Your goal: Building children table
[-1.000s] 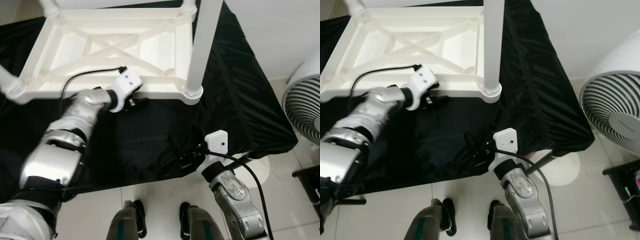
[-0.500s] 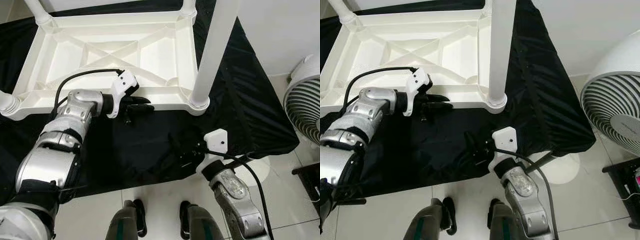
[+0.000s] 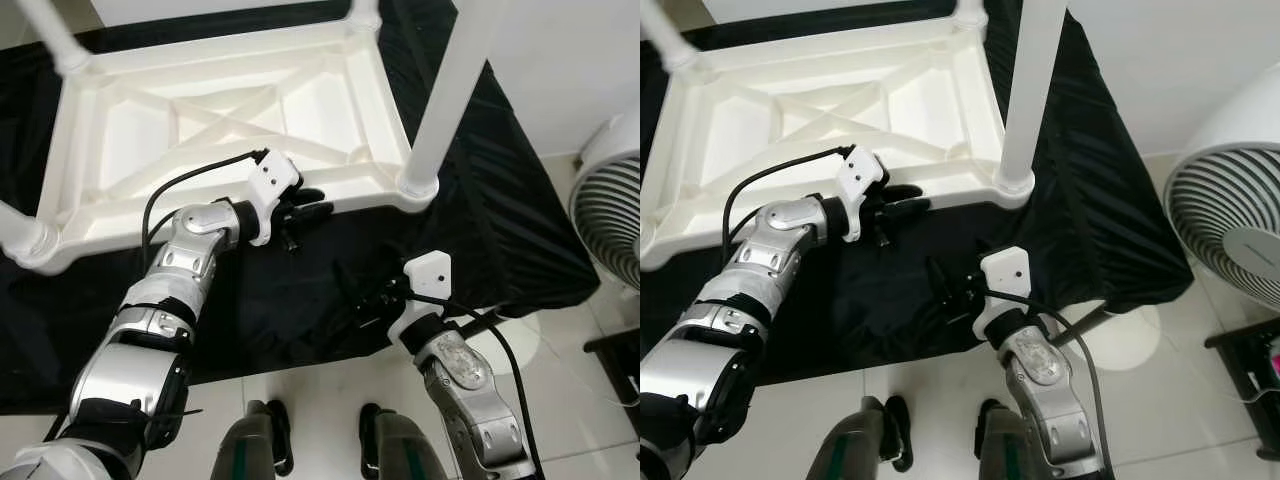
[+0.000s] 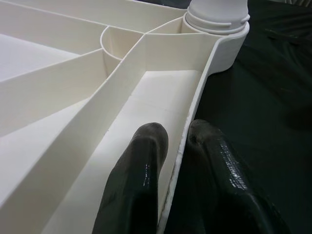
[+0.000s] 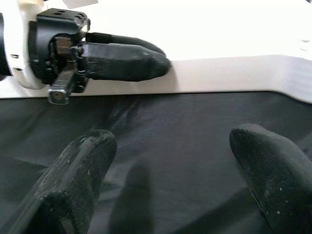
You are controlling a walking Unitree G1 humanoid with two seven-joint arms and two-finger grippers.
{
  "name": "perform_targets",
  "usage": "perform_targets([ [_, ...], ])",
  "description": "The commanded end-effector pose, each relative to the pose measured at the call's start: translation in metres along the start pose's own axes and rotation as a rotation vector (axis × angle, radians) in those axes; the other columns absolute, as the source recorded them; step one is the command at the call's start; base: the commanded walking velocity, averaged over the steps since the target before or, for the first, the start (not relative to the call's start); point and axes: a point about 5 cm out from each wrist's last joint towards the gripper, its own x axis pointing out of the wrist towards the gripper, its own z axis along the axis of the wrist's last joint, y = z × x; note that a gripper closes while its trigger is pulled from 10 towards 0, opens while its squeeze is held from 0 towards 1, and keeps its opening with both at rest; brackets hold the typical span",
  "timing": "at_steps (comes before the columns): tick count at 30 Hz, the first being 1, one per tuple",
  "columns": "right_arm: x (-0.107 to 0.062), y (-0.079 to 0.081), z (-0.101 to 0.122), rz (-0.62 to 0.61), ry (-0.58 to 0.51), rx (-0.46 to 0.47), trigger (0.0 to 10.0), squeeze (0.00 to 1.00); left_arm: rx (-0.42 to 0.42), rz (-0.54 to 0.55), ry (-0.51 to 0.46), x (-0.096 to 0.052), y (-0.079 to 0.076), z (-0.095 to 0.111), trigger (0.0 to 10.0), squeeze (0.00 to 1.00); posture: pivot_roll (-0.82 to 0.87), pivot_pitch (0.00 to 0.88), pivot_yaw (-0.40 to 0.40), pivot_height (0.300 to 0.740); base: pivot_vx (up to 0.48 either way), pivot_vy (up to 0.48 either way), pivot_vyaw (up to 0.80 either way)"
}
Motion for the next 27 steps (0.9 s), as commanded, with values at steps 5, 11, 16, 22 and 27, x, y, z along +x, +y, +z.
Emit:
perform_targets([
  [5, 0.005, 0.002, -0.003, 0.027, 0.002, 0.013, 10.0, 0.00, -0.110, 0.442, 0.175, -0.018, 0.004, -0.049, 10.0, 0.00, -0.06, 0.189, 0.050, 0.740, 0.000, 0.000, 0.00],
  [11, 0.008, 0.002, -0.003, 0.032, -0.003, 0.013, 10.0, 0.00, -0.096, 0.420, 0.129, -0.020, 0.003, -0.039, 10.0, 1.00, -0.06, 0.181, 0.038, 0.740, 0.000, 0.000, 0.00],
  [16, 0.012, 0.000, -0.004, 0.043, -0.006, 0.010, 10.0, 0.00, -0.083, 0.383, 0.068, -0.025, 0.001, -0.029, 10.0, 0.00, -0.05, 0.162, 0.025, 0.740, 0.000, 0.000, 0.00],
  [22, 0.017, -0.010, -0.004, 0.012, -0.023, 0.008, 10.0, 0.00, -0.074, 0.426, 0.099, -0.048, 0.002, -0.037, 10.0, 0.00, -0.04, 0.126, 0.038, 0.740, 0.000, 0.000, 0.00],
  [27, 0.019, -0.016, -0.006, -0.012, -0.029, 0.001, 10.0, 0.00, -0.031, 0.476, 0.167, -0.065, 0.010, -0.041, 10.0, 0.00, -0.04, 0.099, 0.045, 0.740, 0.000, 0.000, 0.00],
])
